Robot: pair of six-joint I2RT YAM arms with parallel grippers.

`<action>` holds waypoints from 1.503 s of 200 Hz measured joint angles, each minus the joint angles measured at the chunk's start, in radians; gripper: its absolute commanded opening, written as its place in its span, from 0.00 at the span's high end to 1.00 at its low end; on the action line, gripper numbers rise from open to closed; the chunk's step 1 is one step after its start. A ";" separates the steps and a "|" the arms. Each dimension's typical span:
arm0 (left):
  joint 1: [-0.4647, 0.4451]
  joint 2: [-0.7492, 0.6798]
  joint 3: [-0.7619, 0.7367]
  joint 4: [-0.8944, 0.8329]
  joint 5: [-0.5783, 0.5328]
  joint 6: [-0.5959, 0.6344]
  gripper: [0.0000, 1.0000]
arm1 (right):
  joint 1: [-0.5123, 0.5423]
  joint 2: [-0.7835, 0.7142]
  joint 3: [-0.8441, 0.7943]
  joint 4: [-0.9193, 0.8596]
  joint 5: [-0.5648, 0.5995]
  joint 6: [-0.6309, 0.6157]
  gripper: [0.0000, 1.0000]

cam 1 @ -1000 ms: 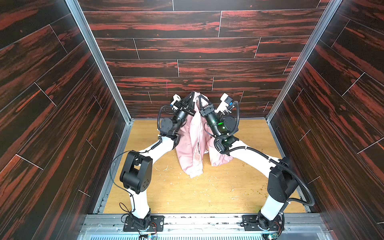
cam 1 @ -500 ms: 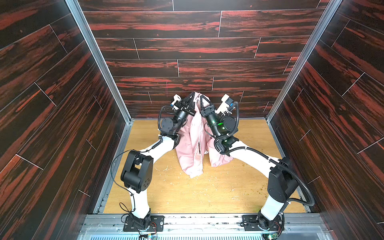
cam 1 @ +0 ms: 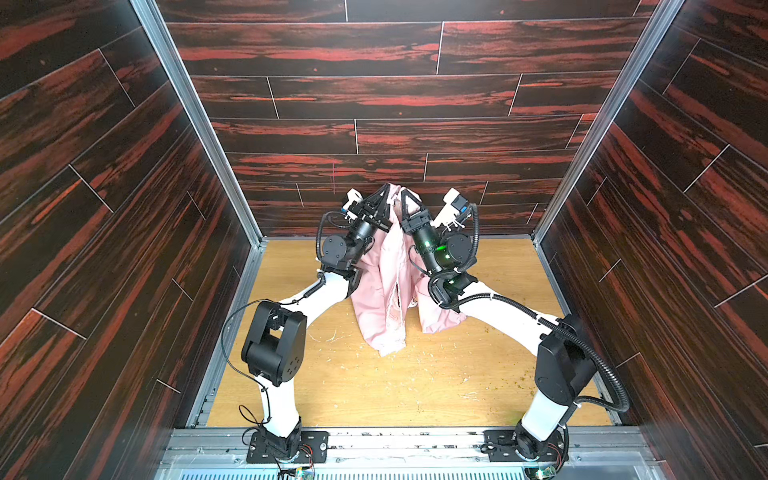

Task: Zip up the jacket
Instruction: 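Keep both grippers holding the pink jacket's zipper edges raised near the far wall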

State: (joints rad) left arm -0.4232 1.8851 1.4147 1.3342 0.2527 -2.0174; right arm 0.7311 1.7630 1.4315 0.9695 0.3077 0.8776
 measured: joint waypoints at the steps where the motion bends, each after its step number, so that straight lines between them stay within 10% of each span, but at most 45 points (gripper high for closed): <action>1: 0.000 0.000 0.000 0.000 0.000 0.000 1.00 | 0.000 0.000 0.000 0.000 0.000 0.000 1.00; 300: -0.004 0.027 0.031 0.002 -0.018 -0.007 1.00 | 0.005 -0.027 0.000 0.018 -0.007 -0.025 1.00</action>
State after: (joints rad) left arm -0.4274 1.9121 1.4456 1.3357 0.2344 -2.0247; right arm 0.7361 1.7355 1.4311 0.9871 0.3004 0.8524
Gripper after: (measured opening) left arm 0.063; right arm 0.051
